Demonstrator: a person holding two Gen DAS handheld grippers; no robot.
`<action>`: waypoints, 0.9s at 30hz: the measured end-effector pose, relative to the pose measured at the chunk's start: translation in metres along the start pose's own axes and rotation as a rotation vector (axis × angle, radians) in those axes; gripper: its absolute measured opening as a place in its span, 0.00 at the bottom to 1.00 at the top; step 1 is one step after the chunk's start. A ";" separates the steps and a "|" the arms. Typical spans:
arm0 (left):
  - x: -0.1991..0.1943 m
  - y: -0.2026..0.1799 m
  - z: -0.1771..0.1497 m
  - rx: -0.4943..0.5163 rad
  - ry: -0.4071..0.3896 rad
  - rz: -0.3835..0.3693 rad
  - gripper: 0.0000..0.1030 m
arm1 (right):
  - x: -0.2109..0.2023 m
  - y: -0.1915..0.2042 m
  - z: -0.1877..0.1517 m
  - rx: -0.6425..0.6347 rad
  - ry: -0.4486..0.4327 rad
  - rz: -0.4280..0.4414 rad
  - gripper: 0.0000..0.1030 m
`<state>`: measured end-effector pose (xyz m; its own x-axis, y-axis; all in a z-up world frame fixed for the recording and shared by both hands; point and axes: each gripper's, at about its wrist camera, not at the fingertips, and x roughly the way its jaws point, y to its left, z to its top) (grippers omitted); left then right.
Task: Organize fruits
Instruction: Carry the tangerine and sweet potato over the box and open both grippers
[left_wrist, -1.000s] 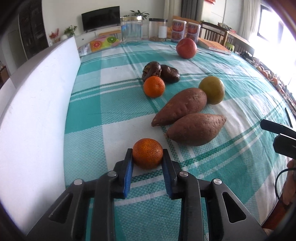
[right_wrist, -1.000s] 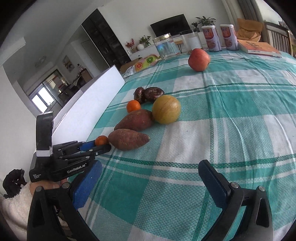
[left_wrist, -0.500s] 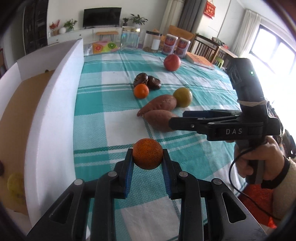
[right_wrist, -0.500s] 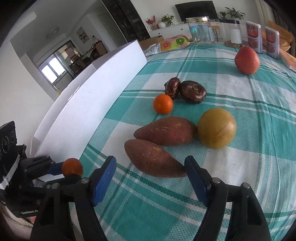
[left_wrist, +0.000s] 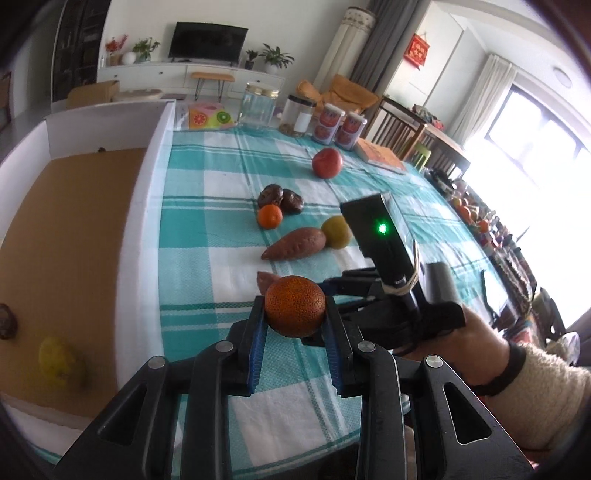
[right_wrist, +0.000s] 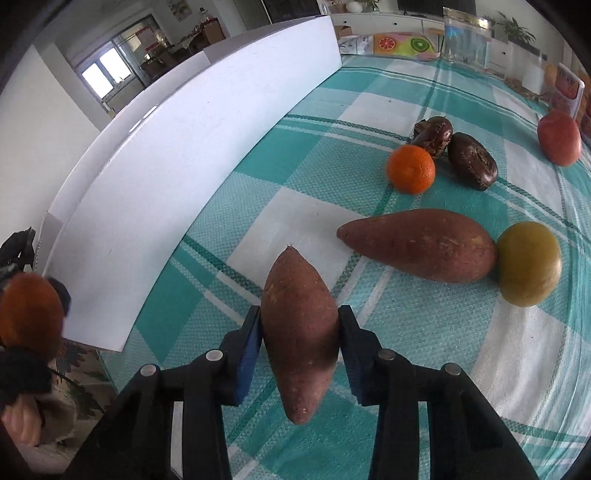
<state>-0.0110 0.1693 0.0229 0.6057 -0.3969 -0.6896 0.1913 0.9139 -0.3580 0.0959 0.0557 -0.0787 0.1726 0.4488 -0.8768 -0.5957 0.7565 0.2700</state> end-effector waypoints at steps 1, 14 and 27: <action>-0.010 0.004 0.004 -0.017 -0.010 -0.014 0.28 | -0.008 0.002 -0.002 0.015 -0.016 0.011 0.39; -0.077 0.154 0.018 -0.325 -0.161 0.382 0.29 | -0.043 0.144 0.079 -0.033 -0.187 0.376 0.40; -0.054 0.162 0.000 -0.305 -0.141 0.573 0.82 | -0.040 0.133 0.078 -0.011 -0.325 0.232 0.74</action>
<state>-0.0127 0.3383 0.0018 0.6460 0.1786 -0.7421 -0.4058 0.9038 -0.1358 0.0709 0.1760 0.0233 0.2704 0.7354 -0.6213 -0.6561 0.6131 0.4401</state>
